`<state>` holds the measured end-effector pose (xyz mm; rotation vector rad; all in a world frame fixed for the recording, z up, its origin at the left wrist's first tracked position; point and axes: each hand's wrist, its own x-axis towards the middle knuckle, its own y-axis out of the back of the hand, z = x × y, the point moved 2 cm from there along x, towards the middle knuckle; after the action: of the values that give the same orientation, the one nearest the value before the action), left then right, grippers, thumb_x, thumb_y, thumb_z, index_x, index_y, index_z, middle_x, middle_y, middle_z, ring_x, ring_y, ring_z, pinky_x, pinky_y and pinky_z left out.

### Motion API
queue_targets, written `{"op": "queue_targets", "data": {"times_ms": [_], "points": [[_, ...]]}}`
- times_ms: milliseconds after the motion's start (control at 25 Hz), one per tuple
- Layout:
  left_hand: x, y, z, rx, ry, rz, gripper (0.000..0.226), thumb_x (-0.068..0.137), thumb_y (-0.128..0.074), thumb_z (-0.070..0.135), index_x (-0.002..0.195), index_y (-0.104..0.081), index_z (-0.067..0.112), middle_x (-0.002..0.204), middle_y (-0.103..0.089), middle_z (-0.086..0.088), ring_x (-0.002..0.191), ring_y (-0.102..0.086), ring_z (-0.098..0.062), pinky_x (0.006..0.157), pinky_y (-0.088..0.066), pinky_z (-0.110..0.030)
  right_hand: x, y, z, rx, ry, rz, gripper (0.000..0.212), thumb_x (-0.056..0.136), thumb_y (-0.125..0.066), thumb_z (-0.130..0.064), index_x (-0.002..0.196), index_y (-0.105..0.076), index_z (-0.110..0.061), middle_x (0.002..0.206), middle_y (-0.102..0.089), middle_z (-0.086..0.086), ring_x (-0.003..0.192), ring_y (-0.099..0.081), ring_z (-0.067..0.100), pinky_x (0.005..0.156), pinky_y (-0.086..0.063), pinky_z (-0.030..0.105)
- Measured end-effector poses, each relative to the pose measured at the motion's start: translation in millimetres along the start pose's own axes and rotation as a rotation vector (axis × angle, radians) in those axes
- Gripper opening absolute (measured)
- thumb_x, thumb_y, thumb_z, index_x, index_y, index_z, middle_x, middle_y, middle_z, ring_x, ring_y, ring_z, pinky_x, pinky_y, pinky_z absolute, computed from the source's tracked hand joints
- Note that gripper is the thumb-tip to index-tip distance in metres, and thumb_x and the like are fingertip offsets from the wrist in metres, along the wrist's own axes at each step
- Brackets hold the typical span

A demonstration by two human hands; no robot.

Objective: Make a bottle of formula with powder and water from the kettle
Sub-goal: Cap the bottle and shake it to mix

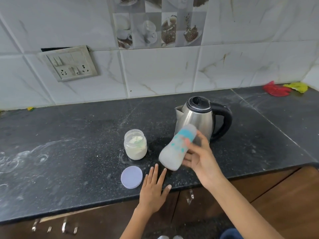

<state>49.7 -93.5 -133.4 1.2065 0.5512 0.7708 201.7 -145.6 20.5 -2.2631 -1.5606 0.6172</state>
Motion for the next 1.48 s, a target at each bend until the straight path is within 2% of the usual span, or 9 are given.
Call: {"op": "queue_targets", "data": {"times_ms": [200, 360, 520, 760, 920, 1040, 1200, 1360, 1480], "points": [[-1.6, -1.6, -2.0, -0.048, 0.056, -0.067, 0.064, 0.096, -0.016, 0.058, 0.142, -0.038, 0.019, 0.144, -0.045, -0.006, 0.133, -0.043, -0.027, 0.109, -0.026, -0.038, -10.4, -7.7, 11.8, -0.116, -0.071, -0.037, 0.065, 0.075, -0.071, -0.016, 0.132, -0.044, -0.033, 0.110, -0.075, 0.005, 0.099, -0.072, 0.031, 0.075, -0.061, 0.048], [-0.5, -6.3, -3.6, -0.034, 0.068, -0.078, 0.061, 0.097, -0.007, 0.055, 0.138, -0.041, 0.026, 0.139, -0.052, -0.006, 0.125, -0.052, -0.024, 0.100, -0.043, -0.037, 9.2, 11.6, -5.2, 0.091, 0.019, 0.113, 0.061, 0.083, -0.066, -0.022, 0.139, -0.043, -0.031, 0.123, -0.068, 0.009, 0.098, -0.073, 0.025, 0.070, -0.061, 0.041], [-1.5, -10.4, -4.6, 0.037, 0.055, -0.019, 0.060, 0.097, -0.009, 0.056, 0.133, -0.043, 0.023, 0.137, -0.054, -0.006, 0.124, -0.054, -0.026, 0.114, -0.021, -0.035, -9.4, 1.4, 8.5, -0.143, -0.045, 0.018, 0.065, 0.073, -0.071, -0.024, 0.133, -0.047, -0.035, 0.114, -0.073, 0.005, 0.097, -0.073, 0.029, 0.077, -0.058, 0.047], [-0.8, -12.4, -5.1, -0.001, 0.051, 0.010, 0.061, 0.097, -0.008, 0.056, 0.140, -0.039, 0.026, 0.143, -0.045, -0.005, 0.126, -0.052, -0.025, 0.103, -0.039, -0.034, 5.3, 17.5, -6.2, -0.064, -0.020, 0.150, 0.058, 0.083, -0.068, -0.022, 0.136, -0.045, -0.034, 0.113, -0.073, 0.002, 0.097, -0.073, 0.024, 0.078, -0.058, 0.045], [-0.9, -16.1, -9.6, -0.021, 0.044, 0.084, 0.062, 0.097, -0.008, 0.055, 0.151, -0.005, 0.026, 0.143, -0.046, -0.002, 0.134, -0.035, -0.023, 0.106, -0.031, -0.034, -5.5, 8.3, 4.5, -0.198, -0.065, 0.066, 0.060, 0.078, -0.073, -0.019, 0.131, -0.049, -0.034, 0.109, -0.075, 0.003, 0.093, -0.074, 0.028, 0.078, -0.059, 0.049], [0.5, -15.4, -7.9, -0.037, 0.036, 0.071, 0.060, 0.097, -0.009, 0.056, 0.151, -0.006, 0.029, 0.147, -0.041, -0.004, 0.135, -0.038, -0.024, 0.104, -0.039, -0.034, 12.0, 21.5, -11.7, -0.024, -0.005, 0.215, 0.058, 0.087, -0.066, -0.022, 0.139, -0.044, -0.032, 0.119, -0.070, 0.006, 0.097, -0.073, 0.026, 0.074, -0.059, 0.043], [0.9, -17.6, -10.9, -0.006, -0.008, 0.142, 0.060, 0.097, -0.008, 0.056, 0.151, -0.009, 0.029, 0.160, -0.004, 0.003, 0.147, 0.004, -0.014, 0.112, -0.003, -0.026, -9.2, 5.9, 7.3, -0.236, -0.094, 0.040, 0.049, 0.085, -0.068, -0.016, 0.127, -0.052, -0.034, 0.111, -0.074, 0.002, 0.093, -0.074, 0.026, 0.078, -0.059, 0.049], [1.7, -22.0, -11.0, 0.014, -0.020, 0.117, 0.061, 0.097, -0.012, 0.057, 0.150, -0.007, 0.028, 0.157, -0.010, 0.001, 0.141, -0.029, -0.023, 0.111, -0.011, -0.030, 9.2, 23.2, -6.9, -0.037, -0.009, 0.210, 0.053, 0.085, -0.067, -0.022, 0.135, -0.050, -0.028, 0.113, -0.072, 0.004, 0.095, -0.073, 0.024, 0.073, -0.060, 0.044], [2.6, -25.7, -12.7, 0.016, -0.019, 0.196, 0.060, 0.097, -0.010, 0.057, 0.151, -0.011, 0.029, 0.160, 0.008, 0.001, 0.144, -0.010, -0.021, 0.111, -0.008, -0.030, 3.1, 17.9, 7.8, -0.130, -0.095, 0.128, 0.048, 0.088, -0.065, -0.020, 0.132, -0.049, -0.030, 0.112, -0.073, 0.006, 0.094, -0.074, 0.026, 0.074, -0.060, 0.045]]}}
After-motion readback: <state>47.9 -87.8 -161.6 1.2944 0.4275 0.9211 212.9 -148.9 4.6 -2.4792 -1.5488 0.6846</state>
